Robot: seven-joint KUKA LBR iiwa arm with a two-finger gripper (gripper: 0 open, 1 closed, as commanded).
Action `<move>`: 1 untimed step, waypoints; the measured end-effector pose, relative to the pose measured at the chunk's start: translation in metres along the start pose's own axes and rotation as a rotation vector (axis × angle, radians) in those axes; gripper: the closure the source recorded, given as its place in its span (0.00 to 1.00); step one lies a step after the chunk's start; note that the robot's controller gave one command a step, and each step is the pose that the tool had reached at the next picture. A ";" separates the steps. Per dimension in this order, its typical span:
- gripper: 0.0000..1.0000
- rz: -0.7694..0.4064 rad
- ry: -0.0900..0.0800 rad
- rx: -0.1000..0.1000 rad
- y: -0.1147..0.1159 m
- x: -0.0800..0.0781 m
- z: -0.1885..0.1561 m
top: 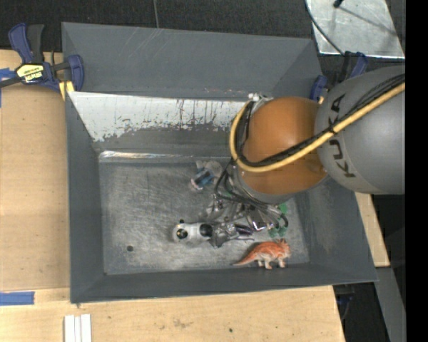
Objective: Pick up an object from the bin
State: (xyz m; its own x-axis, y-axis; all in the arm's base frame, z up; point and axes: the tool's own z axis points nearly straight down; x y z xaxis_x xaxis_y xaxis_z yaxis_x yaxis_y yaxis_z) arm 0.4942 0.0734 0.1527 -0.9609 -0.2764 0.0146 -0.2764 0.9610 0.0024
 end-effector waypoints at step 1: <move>1.00 0.009 -0.013 0.004 0.040 -0.012 -0.066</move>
Offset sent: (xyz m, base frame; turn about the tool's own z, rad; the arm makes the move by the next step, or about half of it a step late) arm 0.0250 0.0225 0.0977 0.0317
